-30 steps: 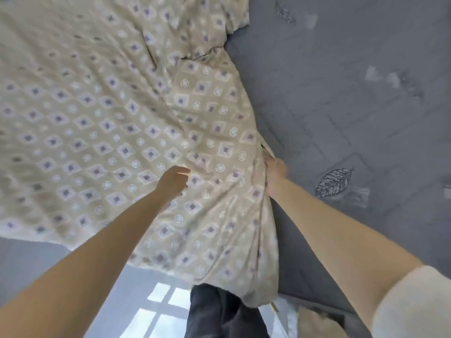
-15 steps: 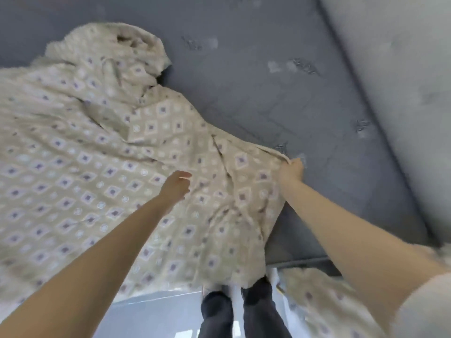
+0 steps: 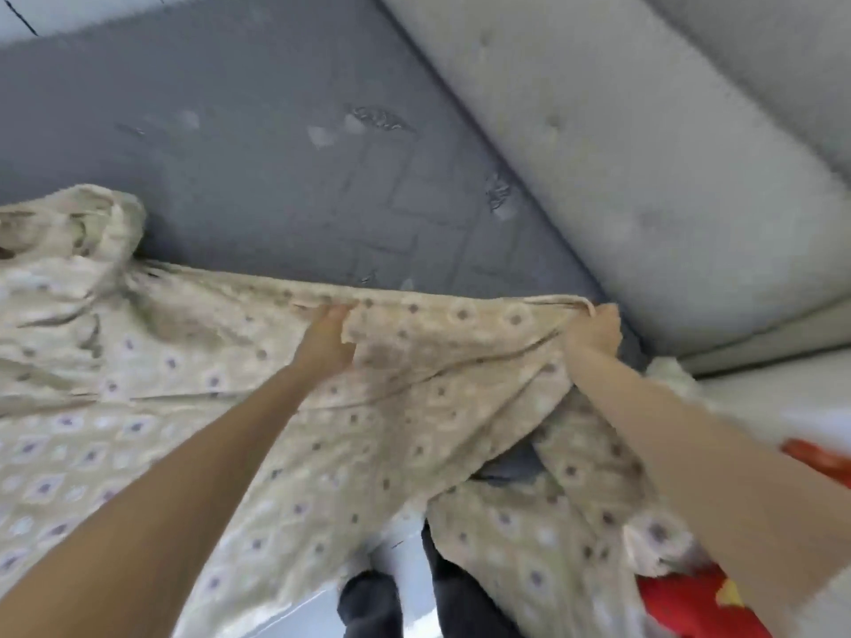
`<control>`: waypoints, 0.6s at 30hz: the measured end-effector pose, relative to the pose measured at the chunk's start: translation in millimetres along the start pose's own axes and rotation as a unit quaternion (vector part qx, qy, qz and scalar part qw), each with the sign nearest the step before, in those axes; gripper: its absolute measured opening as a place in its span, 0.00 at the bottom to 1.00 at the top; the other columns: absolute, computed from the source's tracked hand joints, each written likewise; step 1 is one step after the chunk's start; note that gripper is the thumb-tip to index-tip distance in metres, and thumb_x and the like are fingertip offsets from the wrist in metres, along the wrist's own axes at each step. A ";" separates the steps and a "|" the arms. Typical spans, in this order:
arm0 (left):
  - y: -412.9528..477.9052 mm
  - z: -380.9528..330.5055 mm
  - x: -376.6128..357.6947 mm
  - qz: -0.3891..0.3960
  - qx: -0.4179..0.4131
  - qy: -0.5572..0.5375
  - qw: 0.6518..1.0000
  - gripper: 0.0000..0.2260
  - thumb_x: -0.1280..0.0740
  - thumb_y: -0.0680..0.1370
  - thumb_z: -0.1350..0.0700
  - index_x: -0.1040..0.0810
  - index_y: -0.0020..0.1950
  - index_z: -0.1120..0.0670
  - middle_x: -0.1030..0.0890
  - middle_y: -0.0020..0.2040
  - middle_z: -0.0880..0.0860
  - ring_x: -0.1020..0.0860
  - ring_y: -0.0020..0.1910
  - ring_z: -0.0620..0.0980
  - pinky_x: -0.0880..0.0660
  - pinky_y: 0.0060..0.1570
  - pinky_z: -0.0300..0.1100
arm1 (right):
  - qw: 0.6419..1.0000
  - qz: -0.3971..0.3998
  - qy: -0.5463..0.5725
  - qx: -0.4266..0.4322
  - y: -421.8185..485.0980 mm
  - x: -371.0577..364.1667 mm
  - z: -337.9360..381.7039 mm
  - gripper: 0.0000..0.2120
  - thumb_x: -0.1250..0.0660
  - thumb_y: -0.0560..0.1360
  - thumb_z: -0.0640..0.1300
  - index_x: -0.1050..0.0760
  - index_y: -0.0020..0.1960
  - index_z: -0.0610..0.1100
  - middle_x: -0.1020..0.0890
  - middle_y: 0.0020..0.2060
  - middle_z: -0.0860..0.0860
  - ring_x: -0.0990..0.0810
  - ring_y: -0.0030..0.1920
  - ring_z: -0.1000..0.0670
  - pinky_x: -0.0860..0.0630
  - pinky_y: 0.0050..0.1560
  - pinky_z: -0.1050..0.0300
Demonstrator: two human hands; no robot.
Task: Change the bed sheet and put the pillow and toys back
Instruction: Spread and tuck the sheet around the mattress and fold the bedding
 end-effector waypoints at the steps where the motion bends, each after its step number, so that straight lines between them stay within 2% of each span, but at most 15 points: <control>1: 8.1 -15.8 -12.5 0.019 -0.024 0.021 0.999 0.32 0.35 0.76 0.66 0.43 0.77 0.51 0.50 0.77 0.56 0.32 0.68 0.60 0.29 0.62 0.50 | 1.000 -0.013 -0.001 -0.010 12.9 14.1 -8.6 0.12 0.44 0.81 0.43 0.32 0.59 0.37 0.24 0.58 0.36 0.25 0.58 0.37 0.32 0.52 0.50; 5: 32.3 -73.3 -62.3 0.080 -0.103 0.121 0.984 0.41 0.33 0.74 0.65 0.54 0.78 0.47 0.56 0.79 0.53 0.37 0.72 0.57 0.27 0.50 0.46 | 0.997 -0.050 -0.025 -0.049 51.9 57.2 -48.8 0.11 0.44 0.80 0.45 0.33 0.58 0.39 0.24 0.57 0.36 0.25 0.57 0.37 0.31 0.55 0.47; 9: 53.3 -101.5 -95.5 0.105 -0.118 0.188 0.970 0.39 0.35 0.76 0.64 0.54 0.78 0.46 0.56 0.78 0.56 0.27 0.64 0.58 0.25 0.52 0.48 | 0.995 -0.069 -0.046 -0.059 65.7 73.4 -75.3 0.11 0.46 0.79 0.48 0.35 0.57 0.42 0.21 0.52 0.38 0.22 0.53 0.37 0.31 0.49 0.48; 12: 68.6 -111.1 -108.1 0.106 -0.087 0.244 0.960 0.43 0.32 0.74 0.66 0.56 0.78 0.46 0.58 0.78 0.58 0.33 0.70 0.60 0.26 0.57 0.53 | 0.990 -0.092 -0.068 -0.083 65.1 78.2 -87.9 0.11 0.47 0.80 0.49 0.36 0.57 0.43 0.21 0.51 0.38 0.22 0.53 0.38 0.34 0.49 0.49; 13: 73.8 -114.9 -111.7 0.094 -0.078 0.242 0.963 0.43 0.32 0.74 0.66 0.55 0.79 0.47 0.56 0.77 0.60 0.34 0.70 0.61 0.27 0.57 0.54 | 0.988 -0.096 -0.073 -0.093 66.5 80.2 -91.4 0.11 0.47 0.80 0.49 0.36 0.58 0.43 0.21 0.51 0.39 0.22 0.53 0.38 0.34 0.49 0.49; 15: 83.8 -120.1 -117.2 0.086 -0.057 0.271 0.957 0.33 0.36 0.76 0.65 0.46 0.77 0.52 0.40 0.73 0.63 0.29 0.64 0.63 0.27 0.56 0.53 | 0.990 -0.086 -0.051 -0.101 71.7 79.7 -96.8 0.12 0.47 0.80 0.46 0.35 0.60 0.42 0.21 0.53 0.38 0.22 0.54 0.38 0.35 0.48 0.51; 16: 87.3 -120.9 -116.8 0.089 -0.048 0.303 0.948 0.25 0.38 0.77 0.65 0.38 0.74 0.56 0.32 0.67 0.63 0.27 0.61 0.63 0.27 0.55 0.53 | 0.992 -0.073 -0.035 -0.100 73.2 77.8 -98.1 0.12 0.46 0.80 0.45 0.35 0.61 0.41 0.22 0.55 0.38 0.23 0.55 0.38 0.35 0.48 0.52; 18: 94.7 -128.6 -115.0 0.075 -0.041 0.323 0.942 0.15 0.37 0.77 0.64 0.28 0.63 0.61 0.24 0.60 0.63 0.25 0.59 0.62 0.27 0.54 0.53 | 0.991 -0.066 -0.042 -0.109 75.7 80.6 -103.9 0.13 0.46 0.81 0.44 0.37 0.63 0.40 0.23 0.58 0.38 0.24 0.57 0.39 0.36 0.47 0.54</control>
Point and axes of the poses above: each hand's wrist, its own y-axis towards the middle knuckle, its own x-axis out of the back of the hand, z = x × y, the point moved 5 cm from there along y, towards the middle knuckle
